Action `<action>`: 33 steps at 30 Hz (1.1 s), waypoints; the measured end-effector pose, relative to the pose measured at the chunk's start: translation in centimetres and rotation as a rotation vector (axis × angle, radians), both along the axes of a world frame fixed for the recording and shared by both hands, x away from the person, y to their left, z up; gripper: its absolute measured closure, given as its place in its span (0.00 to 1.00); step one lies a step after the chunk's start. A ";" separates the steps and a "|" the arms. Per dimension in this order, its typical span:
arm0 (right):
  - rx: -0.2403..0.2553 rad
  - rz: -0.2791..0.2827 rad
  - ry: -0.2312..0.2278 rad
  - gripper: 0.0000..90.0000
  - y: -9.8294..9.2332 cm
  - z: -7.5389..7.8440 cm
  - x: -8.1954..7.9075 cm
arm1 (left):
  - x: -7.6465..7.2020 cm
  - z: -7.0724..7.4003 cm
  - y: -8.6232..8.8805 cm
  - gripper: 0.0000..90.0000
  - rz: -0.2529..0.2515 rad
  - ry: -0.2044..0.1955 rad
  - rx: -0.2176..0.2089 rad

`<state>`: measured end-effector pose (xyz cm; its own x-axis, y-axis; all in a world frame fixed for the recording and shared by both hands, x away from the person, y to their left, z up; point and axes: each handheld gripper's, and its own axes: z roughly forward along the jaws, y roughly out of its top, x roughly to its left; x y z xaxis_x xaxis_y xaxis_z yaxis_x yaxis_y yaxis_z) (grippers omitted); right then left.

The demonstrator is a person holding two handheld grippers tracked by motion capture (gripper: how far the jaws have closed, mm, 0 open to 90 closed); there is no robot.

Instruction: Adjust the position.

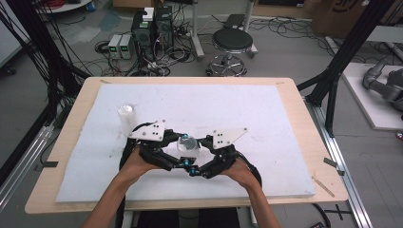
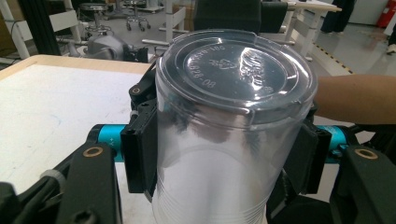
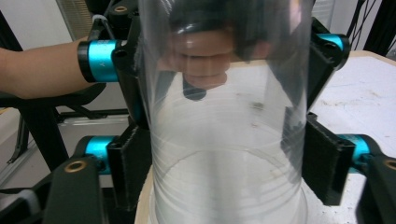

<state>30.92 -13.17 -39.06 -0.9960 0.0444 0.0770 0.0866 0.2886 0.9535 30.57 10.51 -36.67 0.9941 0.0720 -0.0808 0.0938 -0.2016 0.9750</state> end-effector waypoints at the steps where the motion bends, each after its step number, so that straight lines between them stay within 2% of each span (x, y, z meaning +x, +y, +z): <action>1: -0.001 -0.001 0.000 0.32 0.0 0.0 0.0 | 0.0 0.0 0.0 0.41 -0.001 0.000 0.000; 11: -0.001 0.008 -0.005 0.36 0.0 0.1 0.0 | 0.0 0.0 0.0 0.39 0.006 0.004 0.000; 16: -0.002 0.005 -0.005 0.37 -0.1 0.1 0.0 | 0.1 0.0 0.0 0.13 0.029 0.027 -0.007; 22: -0.006 -0.002 0.002 0.37 -0.3 0.1 0.1 | 0.1 0.3 0.5 0.10 0.036 0.021 -0.025; 28: -0.018 -0.008 0.006 0.37 -0.4 0.2 0.1 | -0.2 0.6 0.7 0.11 0.041 0.011 0.007; 30: -0.040 -0.016 0.004 0.37 -0.5 0.4 0.1 | -0.4 1.0 0.9 0.11 0.055 0.001 0.027; 33: -0.105 -0.032 0.013 0.37 -0.6 1.0 0.2 | -0.6 1.7 1.3 0.11 0.064 -0.016 0.077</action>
<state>31.10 -13.74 -38.10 -0.9929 0.0849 0.0833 0.1097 0.3842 0.9167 30.02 11.84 -34.99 0.9884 0.1411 -0.0570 0.0938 -0.2698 0.9583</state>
